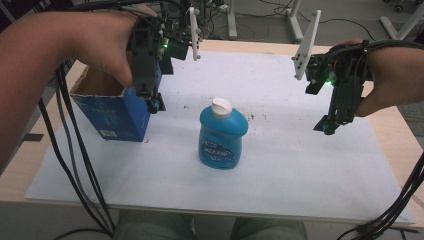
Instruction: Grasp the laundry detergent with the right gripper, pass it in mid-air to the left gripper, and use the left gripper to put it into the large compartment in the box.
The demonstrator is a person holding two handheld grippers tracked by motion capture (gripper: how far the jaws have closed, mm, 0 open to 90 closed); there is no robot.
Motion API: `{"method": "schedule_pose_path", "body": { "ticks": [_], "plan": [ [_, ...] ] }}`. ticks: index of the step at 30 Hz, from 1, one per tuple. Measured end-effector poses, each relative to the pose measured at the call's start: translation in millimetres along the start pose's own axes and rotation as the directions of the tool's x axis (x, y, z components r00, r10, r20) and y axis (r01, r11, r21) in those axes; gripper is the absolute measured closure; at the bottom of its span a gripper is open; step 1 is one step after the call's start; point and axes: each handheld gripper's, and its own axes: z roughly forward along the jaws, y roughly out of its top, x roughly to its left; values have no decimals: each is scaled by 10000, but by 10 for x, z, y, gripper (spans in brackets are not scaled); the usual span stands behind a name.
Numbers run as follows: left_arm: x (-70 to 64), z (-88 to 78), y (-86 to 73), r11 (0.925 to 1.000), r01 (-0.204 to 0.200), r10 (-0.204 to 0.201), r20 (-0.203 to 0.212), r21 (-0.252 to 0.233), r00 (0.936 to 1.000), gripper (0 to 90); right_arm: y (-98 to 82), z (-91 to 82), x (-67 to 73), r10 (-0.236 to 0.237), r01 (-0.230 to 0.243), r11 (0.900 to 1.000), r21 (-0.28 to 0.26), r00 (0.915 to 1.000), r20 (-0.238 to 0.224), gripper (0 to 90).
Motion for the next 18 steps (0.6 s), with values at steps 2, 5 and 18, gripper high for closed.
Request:
{"method": "schedule_pose_path", "body": {
  "ticks": [2,5,18],
  "plan": [
    [-5,16,3,10000,16,-16,11,8,10000,18,-1,0,3,44,-44,10000,-17,10000,39,14],
    [-3,22,2,10000,-6,6,47,24,10000,18,-6,4,16,127,-127,9999,-89,9999,27,14],
    [-10,20,4,9998,-180,179,78,56,9998,18,-77,156,204,171,-210,9903,-1376,9994,-297,14]
  ]
}}
